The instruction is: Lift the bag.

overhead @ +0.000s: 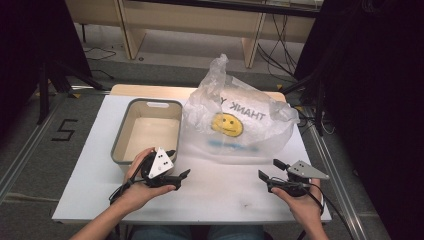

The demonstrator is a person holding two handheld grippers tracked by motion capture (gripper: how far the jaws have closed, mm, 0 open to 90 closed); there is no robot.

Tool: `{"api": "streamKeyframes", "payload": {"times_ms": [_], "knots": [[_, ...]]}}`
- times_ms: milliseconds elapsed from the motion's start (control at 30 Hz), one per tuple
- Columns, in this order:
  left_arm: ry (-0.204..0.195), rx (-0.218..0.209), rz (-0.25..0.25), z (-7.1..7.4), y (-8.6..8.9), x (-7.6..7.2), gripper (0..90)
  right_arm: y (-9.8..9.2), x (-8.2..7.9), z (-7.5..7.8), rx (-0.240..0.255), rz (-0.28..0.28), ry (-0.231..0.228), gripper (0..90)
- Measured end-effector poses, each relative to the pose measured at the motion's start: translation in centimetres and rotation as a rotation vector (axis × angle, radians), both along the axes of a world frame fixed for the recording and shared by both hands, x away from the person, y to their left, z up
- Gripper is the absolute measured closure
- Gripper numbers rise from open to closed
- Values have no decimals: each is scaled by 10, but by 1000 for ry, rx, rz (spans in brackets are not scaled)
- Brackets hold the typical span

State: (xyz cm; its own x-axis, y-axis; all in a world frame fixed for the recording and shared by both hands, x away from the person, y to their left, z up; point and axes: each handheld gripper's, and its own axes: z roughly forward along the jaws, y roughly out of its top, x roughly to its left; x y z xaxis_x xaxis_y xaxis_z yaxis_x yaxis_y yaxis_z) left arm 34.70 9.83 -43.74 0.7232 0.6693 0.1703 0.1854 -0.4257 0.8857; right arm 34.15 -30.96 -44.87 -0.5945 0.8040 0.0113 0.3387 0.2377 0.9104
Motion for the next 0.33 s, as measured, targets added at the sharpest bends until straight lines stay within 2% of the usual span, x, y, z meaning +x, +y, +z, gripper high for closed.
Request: {"api": "streamKeyframes", "payload": {"times_ms": [333], "knots": [[4, 7, -1, -3, -1, 1, 234, -2, -2, -1, 9, -7, 2, 286]]}}
